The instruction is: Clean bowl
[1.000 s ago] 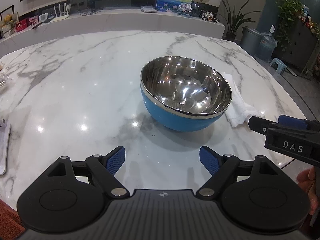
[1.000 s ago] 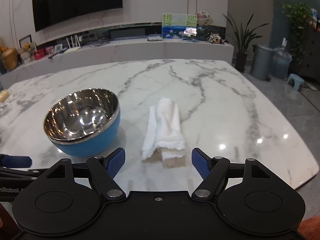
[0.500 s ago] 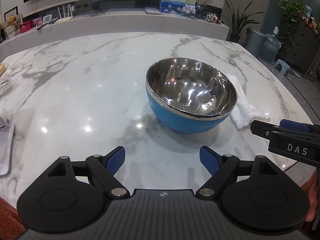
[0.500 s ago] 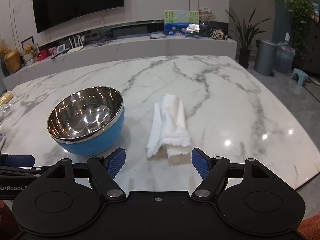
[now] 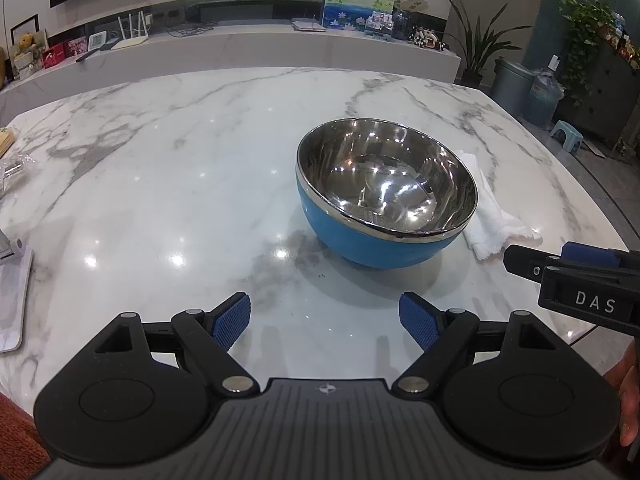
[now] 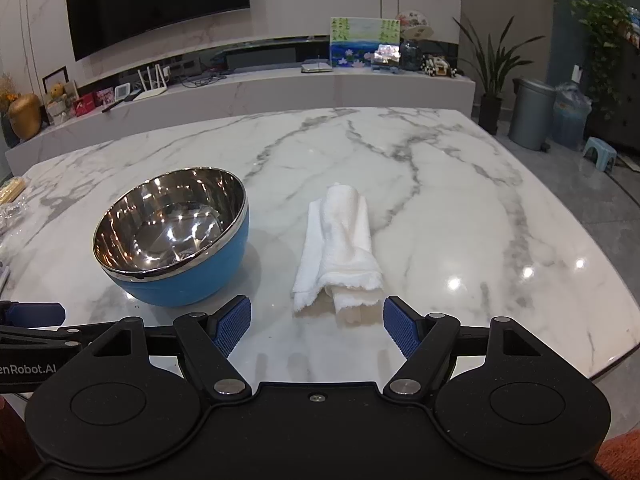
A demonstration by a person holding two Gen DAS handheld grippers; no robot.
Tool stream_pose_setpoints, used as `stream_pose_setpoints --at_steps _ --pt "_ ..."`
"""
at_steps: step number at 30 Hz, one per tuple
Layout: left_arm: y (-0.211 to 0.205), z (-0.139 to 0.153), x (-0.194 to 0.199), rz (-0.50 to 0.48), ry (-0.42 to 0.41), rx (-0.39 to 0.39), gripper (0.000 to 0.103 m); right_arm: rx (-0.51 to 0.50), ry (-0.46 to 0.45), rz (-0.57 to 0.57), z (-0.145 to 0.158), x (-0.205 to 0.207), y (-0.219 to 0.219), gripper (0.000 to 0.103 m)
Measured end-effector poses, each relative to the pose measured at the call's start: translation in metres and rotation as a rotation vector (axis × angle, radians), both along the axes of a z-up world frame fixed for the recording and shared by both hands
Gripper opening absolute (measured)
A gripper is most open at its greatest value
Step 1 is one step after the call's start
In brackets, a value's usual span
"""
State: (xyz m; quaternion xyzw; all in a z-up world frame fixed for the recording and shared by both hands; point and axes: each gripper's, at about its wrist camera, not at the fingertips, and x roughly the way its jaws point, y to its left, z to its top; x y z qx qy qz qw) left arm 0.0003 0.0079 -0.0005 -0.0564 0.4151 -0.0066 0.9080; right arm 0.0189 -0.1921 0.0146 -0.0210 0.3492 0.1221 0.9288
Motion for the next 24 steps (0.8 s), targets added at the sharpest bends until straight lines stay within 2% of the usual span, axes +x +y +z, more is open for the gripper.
stream_pose_setpoints --at_steps 24 --pt "-0.0034 0.0006 -0.0022 -0.001 0.004 -0.003 0.081 0.008 -0.001 0.0 0.0004 -0.0012 -0.0024 0.071"
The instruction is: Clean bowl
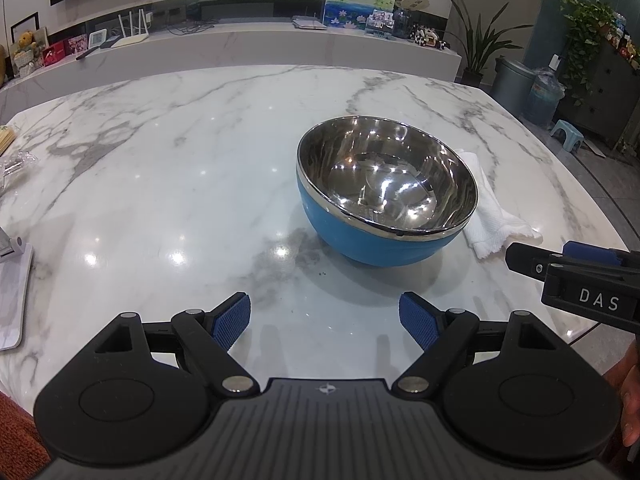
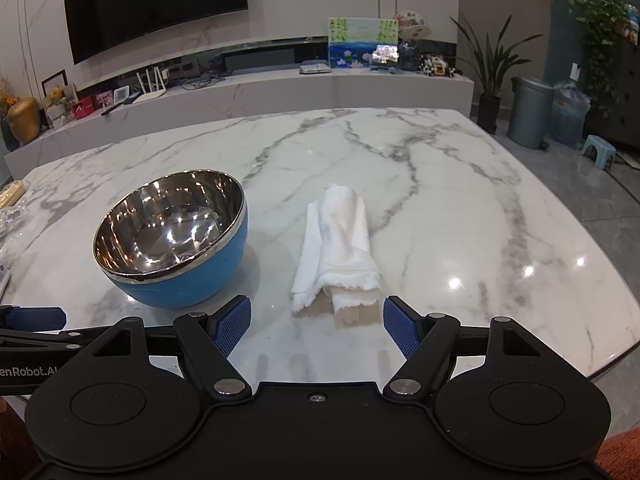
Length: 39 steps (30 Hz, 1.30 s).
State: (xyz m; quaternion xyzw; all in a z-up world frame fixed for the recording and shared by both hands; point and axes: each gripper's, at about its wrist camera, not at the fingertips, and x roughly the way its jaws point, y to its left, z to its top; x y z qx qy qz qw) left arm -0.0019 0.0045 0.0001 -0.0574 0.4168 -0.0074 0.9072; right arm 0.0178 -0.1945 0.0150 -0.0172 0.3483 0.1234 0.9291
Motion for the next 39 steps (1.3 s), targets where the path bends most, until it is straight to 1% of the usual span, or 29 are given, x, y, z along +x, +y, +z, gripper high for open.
stream_pose_setpoints --at_steps 12,21,27,32,35,39 --pt "0.002 0.011 0.0 -0.028 -0.005 -0.02 0.081 -0.001 0.0 0.02 0.003 0.002 0.002 0.071" --pt "0.014 0.036 0.009 -0.041 -0.033 -0.019 0.081 0.003 -0.017 0.045 0.017 0.01 0.0 0.071" --pt "0.021 0.056 0.037 -0.044 -0.058 0.007 0.081 0.003 -0.008 0.05 0.027 0.026 -0.002 0.072" --pt "0.027 0.071 0.07 -0.054 -0.083 0.016 0.081 -0.034 0.008 0.052 0.034 0.048 -0.003 0.071" --pt "0.029 0.074 0.089 -0.055 -0.092 0.03 0.081 -0.041 0.023 0.061 0.035 0.063 -0.003 0.071" --pt "0.034 0.068 0.103 -0.061 -0.086 0.003 0.08 -0.068 0.051 0.096 0.034 0.084 0.0 0.071"
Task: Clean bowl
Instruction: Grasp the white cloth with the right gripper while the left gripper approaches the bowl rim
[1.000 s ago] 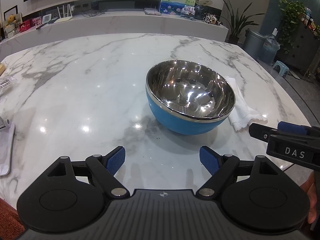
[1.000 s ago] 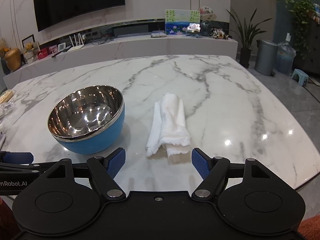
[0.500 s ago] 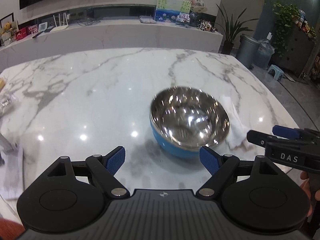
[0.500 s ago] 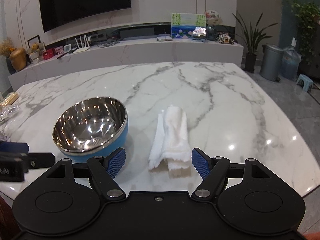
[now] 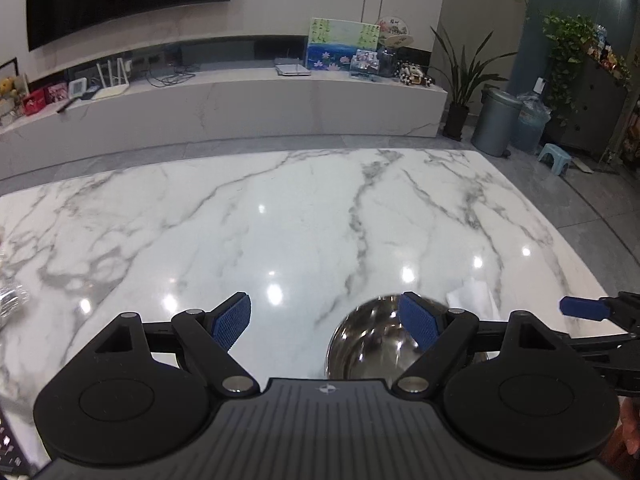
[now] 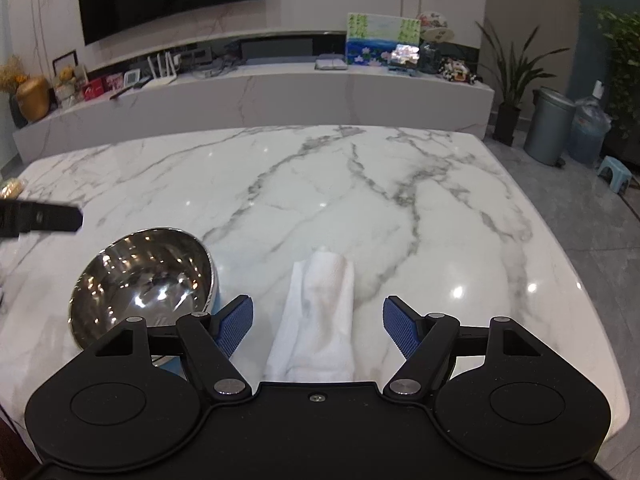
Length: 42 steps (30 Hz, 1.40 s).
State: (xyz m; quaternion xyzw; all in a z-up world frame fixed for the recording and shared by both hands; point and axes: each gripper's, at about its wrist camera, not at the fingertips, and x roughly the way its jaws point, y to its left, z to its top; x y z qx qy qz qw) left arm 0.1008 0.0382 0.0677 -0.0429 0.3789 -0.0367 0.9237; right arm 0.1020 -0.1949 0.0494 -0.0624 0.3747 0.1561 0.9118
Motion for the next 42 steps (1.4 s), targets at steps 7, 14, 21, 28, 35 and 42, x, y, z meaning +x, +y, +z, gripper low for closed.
stream_pose_setpoints --at_steps 7,14,21,28,35,42 --pt "0.014 -0.024 0.011 0.035 0.074 -0.024 0.08 -0.023 0.069 0.017 -0.016 0.027 0.005 0.058" --pt "0.02 -0.033 0.01 0.028 0.115 -0.039 0.08 -0.002 0.151 0.006 -0.04 0.038 0.007 0.056" --pt "0.026 -0.039 0.011 0.045 0.141 -0.058 0.08 -0.014 0.159 0.003 -0.044 0.038 0.011 0.053" --pt "0.025 -0.04 0.012 0.021 0.143 -0.081 0.077 -0.019 0.185 -0.007 -0.051 0.038 0.01 0.042" --pt "0.023 -0.045 0.014 0.012 0.167 -0.063 0.076 -0.047 0.161 -0.003 -0.054 0.041 0.019 0.041" --pt "0.021 -0.047 0.013 -0.003 0.18 -0.038 0.073 -0.124 0.123 0.005 -0.058 0.042 0.028 0.021"
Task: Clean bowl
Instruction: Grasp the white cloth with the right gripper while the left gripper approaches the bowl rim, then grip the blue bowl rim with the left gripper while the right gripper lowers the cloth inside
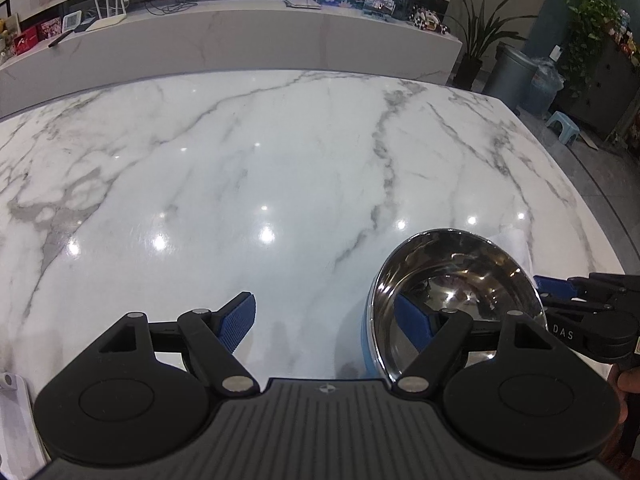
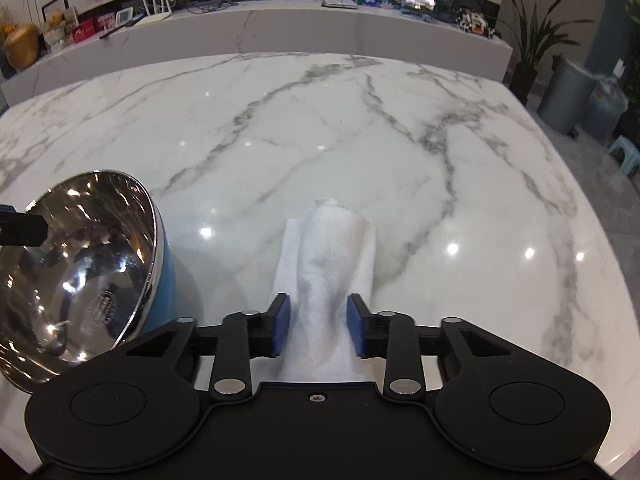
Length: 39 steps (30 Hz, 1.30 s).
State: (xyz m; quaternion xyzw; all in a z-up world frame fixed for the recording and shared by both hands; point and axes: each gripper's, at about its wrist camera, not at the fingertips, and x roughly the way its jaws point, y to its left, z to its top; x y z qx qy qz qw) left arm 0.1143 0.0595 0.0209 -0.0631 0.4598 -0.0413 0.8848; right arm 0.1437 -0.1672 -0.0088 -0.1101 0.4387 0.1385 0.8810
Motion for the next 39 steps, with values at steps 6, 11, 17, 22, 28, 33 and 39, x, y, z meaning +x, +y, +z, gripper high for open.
stream_pose_setpoints --at_steps 6,11,17,22,28,33,39 --pt "-0.001 -0.001 -0.001 -0.01 0.003 0.006 0.069 -0.01 -0.023 -0.009 0.003 -0.002 -0.001 0.011" --pt "-0.001 -0.002 -0.001 -0.016 0.008 0.01 0.066 0.068 -0.07 0.014 0.025 -0.009 -0.005 0.01" --pt "-0.001 -0.003 -0.003 -0.032 0.016 0.01 0.063 0.232 -0.072 0.074 0.063 -0.02 -0.003 0.01" --pt "-0.002 -0.006 -0.002 -0.05 0.034 0.007 0.053 0.262 -0.018 0.227 0.089 -0.026 0.022 0.01" --pt "-0.007 -0.008 -0.003 -0.09 0.044 0.007 0.042 0.136 0.078 0.349 0.087 -0.025 0.06 0.01" --pt "-0.013 -0.014 0.001 -0.131 0.064 0.004 0.03 0.094 0.195 0.407 0.073 -0.022 0.08 0.01" --pt "-0.018 -0.016 0.003 -0.153 0.073 0.014 0.024 0.018 0.322 0.483 0.057 -0.015 0.099 0.01"
